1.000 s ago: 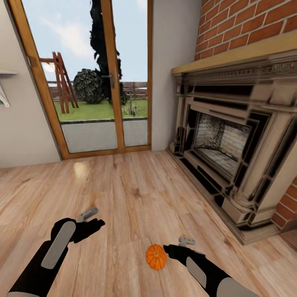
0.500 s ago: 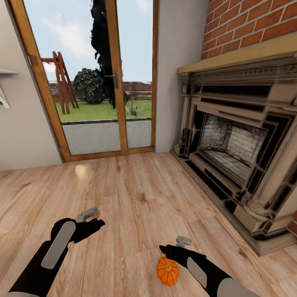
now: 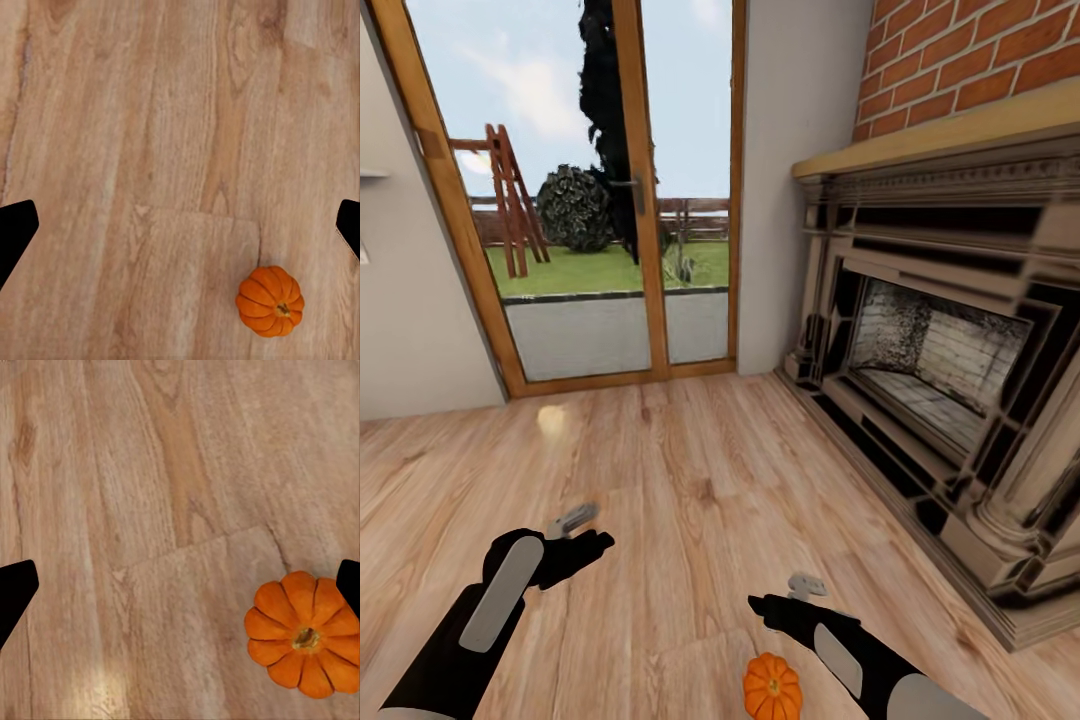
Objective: Place each of the two pumpkins and all three candles from the living room inside a cabinet in the living room (use any cabinet), then make sure every cabinet is closed, and position the cauldron so it is next to a table in the living room.
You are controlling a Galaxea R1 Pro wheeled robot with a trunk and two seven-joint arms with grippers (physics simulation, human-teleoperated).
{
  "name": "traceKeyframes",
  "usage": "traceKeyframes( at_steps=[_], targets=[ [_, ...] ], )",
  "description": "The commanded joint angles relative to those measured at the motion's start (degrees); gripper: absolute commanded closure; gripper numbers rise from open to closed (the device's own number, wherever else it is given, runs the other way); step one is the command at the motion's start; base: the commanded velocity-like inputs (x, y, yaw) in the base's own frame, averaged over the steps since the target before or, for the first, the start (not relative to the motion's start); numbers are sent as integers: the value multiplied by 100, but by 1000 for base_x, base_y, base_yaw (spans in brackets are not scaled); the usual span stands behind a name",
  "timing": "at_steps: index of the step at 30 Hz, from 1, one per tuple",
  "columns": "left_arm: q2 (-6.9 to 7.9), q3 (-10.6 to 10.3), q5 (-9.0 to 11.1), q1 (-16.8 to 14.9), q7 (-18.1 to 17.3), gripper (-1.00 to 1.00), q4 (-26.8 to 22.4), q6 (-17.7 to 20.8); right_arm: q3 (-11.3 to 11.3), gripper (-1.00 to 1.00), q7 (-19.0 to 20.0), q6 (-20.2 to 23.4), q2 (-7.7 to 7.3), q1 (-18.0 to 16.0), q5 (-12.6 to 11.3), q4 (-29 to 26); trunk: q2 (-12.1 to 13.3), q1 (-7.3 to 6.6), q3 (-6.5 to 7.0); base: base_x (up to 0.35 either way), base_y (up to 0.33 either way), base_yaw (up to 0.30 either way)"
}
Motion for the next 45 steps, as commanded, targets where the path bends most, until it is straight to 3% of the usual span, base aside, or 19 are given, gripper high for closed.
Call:
traceKeyframes(
  at_steps=[1, 17, 21, 23, 27, 30, 45],
  targets=[
    [4, -11, 57, -4, 59, -100, -7, 0, 19, -100, 2, 13, -2, -4, -28, -1, -2, 2, -6, 265, 0, 0],
    [1, 31, 57, -4, 55, -100, -230, 3, 15, -100, -96, 11, -3, -4, -83, -1, -2, 2, -6, 55, 0, 0],
    [1, 37, 78, -4, 55, -100, -248, 8, 22, -100, -91, 6, -3, -5, -189, -4, -163, 90, -77, 0, 0, 0],
    [12, 32, 265, -4, 59, -100, -258, 9, 23, -100, -89, 5, -3, -6, -218, -8, -243, 134, -113, 0, 0, 0],
    [48, 0, 841, -4, 73, -100, -266, 10, 24, -100, -88, 4, -3, -6, -254, -10, -403, 222, -185, 0, 0, 0],
    [70, 8, 1054, -4, 80, -100, -268, 11, 24, -100, -88, -5, -3, -5, -274, -10, -524, 288, -239, 0, 0, 0],
    [83, 40, 1146, -4, 81, -100, -265, 39, 31, -100, -106, -57, -71, -6, -303, -3, -1125, 617, -508, 0, 0, 0]
  ],
)
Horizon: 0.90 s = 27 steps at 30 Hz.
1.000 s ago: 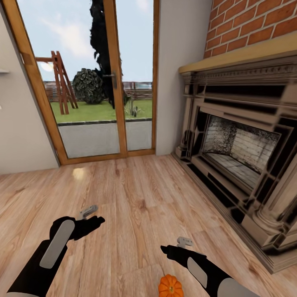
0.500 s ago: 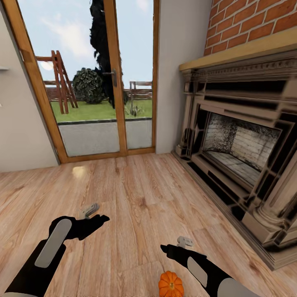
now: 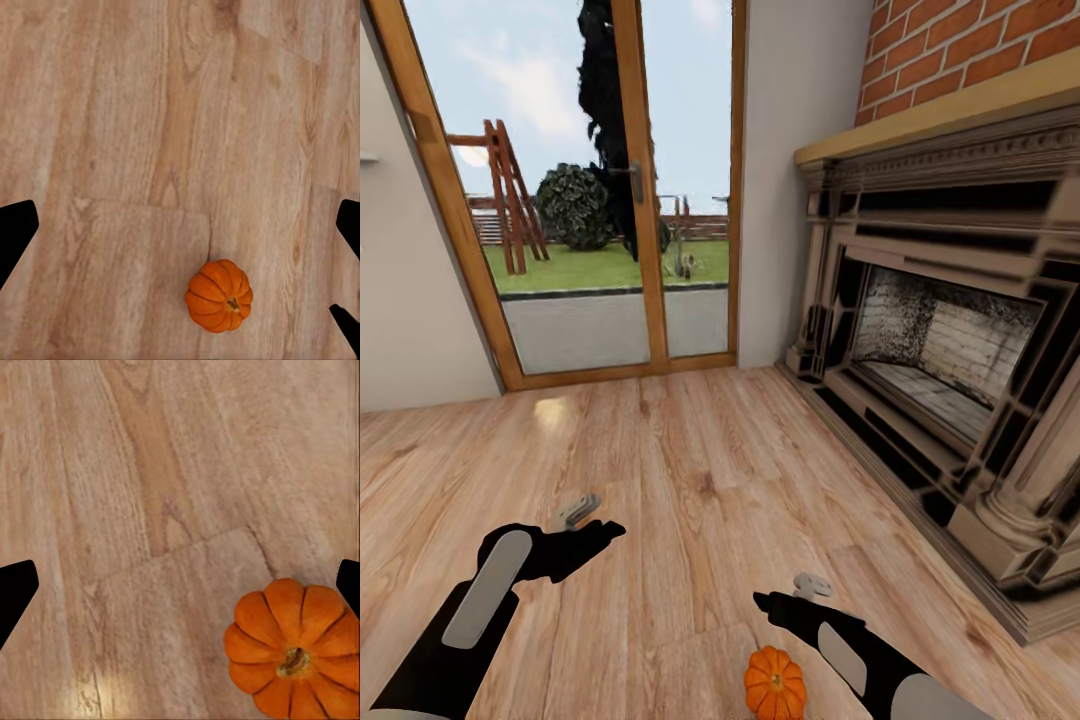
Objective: Place each of the two pumpkins and all three candles from the living room inside a cabinet in the living room (use any cabinet), then make sure every cabinet is closed, and position the cauldron so it is next to a table in the living room.
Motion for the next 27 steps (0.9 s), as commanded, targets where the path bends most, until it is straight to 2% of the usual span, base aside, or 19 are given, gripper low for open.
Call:
traceKeyframes(
  at_steps=[1, 5, 7, 12, 14, 27],
  targets=[
    [4, -9, 58, -4, 60, -100, -3, -3, 14, -100, 2, 12, -16, -4, -56, -1, -41, 20, -24, 0, 0, 0],
    [8, -9, 55, -5, 60, -100, 0, -1, 14, -100, -79, 12, -36, -5, -193, 44, -46, 30, -113, 0, 0, 0],
    [10, -8, 57, -5, 60, -100, 0, 1, 5, -100, -213, 9, -35, -5, -289, 237, -49, 35, -157, 0, 0, 0],
    [11, -8, 55, -3, 60, -100, 0, 2, 7, -100, -294, -3, -39, -5, -764, 522, -55, 48, -268, 0, 0, 0],
    [11, -8, 56, -4, 60, -100, 4, 3, 9, -100, -301, -4, -56, -5, -870, 556, -58, 53, -312, 0, 0, 0],
    [2, -15, 61, -5, 68, -100, -139, 9, 10, -100, -311, -14, -101, -5, -939, 572, -75, 87, -600, 0, 0, 0]
  ],
)
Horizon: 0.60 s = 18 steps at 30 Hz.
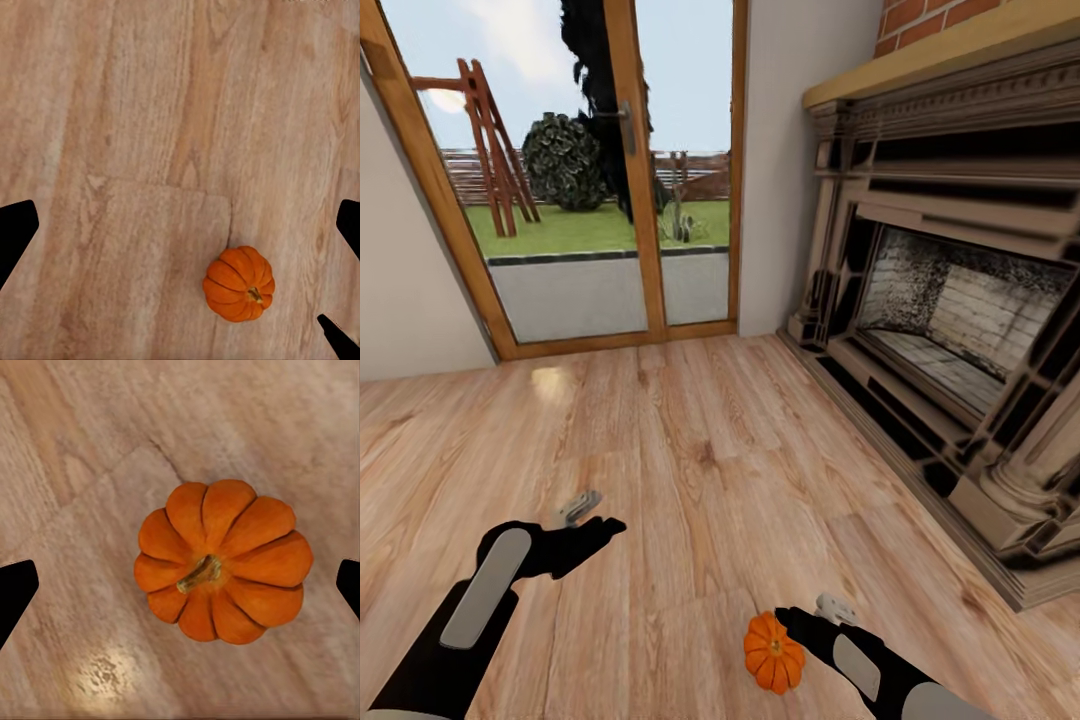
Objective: Place each of the two pumpkins and all three candles from the living room inside a cabinet in the living room (use any cabinet), then make sure every cabinet is closed, and position the cauldron so it is next to a table in the living room.
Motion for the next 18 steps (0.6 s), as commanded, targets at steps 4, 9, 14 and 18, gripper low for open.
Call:
traceKeyframes(
  at_steps=[4, 9, 14, 18],
  targets=[
    [-3, -18, 61, -1, 60, -100, -111, 0, 18, -100, 7, 16, -4, -3, -22, -4, -8, 9, -94, -152, 0, 0],
    [-4, -20, 61, -3, 60, -100, -129, 1, 16, -100, 7, 10, -19, -2, -29, -1, -14, 22, -205, -190, 0, 0],
    [-4, -20, 62, -3, 60, -100, -131, 1, 11, -100, 4, 13, -43, -1, -39, 2, -21, 35, -316, -26, 0, 0],
    [-4, -20, 62, -3, 60, -100, -132, 1, 15, -100, 4, 17, -125, 1, -217, 3, -26, 45, -404, -4, 0, 0]
  ],
)
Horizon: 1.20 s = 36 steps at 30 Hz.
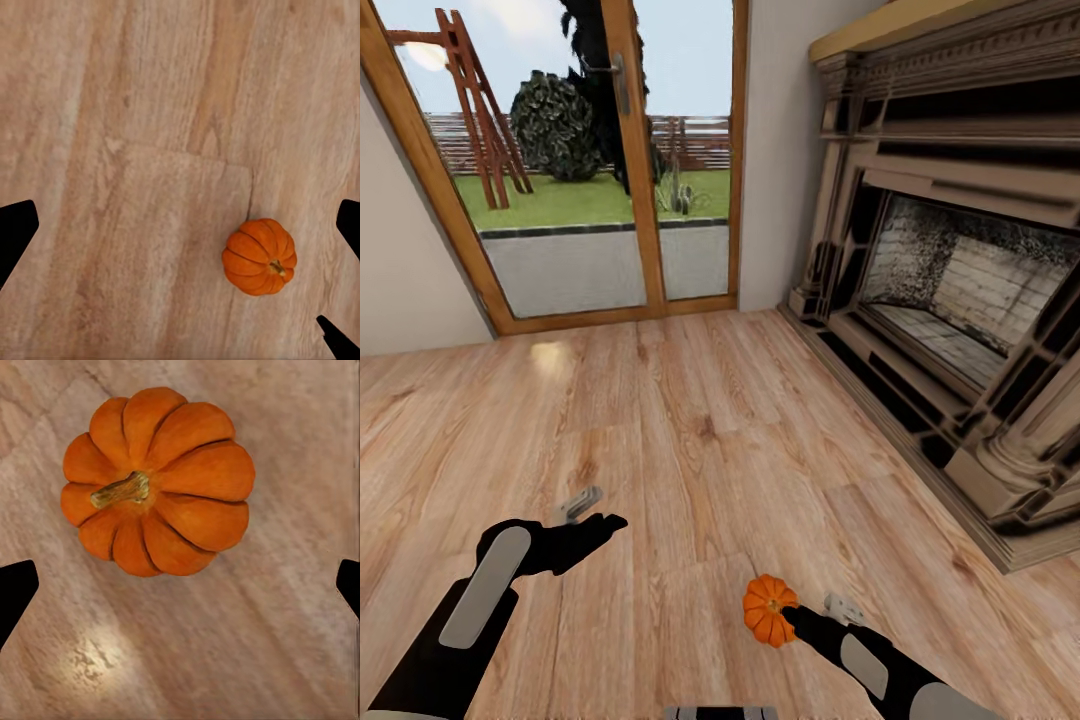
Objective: Place each of the two pumpkins and all three candles from the living room inside a cabinet in the living room (use any cabinet), then make sure every cabinet is closed, and position the cauldron so it is next to a table in the living room.
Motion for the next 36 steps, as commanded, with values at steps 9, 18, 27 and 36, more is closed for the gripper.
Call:
traceKeyframes(
  at_steps=[9, 18, 27, 36],
  targets=[
    [3, -9, 57, -1, 60, -100, -5, -3, 38, -100, 84, 9, -169, -6, -639, -5, -10, 14, -138, 0, 0, 0],
    [3, 8, 57, -4, 60, -100, -5, -3, 40, -100, 1203, 15, -495, -6, -870, 2, -10, 14, -138, 0, 0, 0],
    [13, 17, 49, 0, 60, -100, -4, -3, 40, -100, 1462, 20, -553, -5, -1185, 179, -10, 14, -138, 0, 0, 0],
    [14, 17, 49, 4, 60, -100, 4, -3, 46, -100, 1349, -742, -510, -6, -1298, 204, -10, 14, -138, 63, 43, 0]
  ],
)
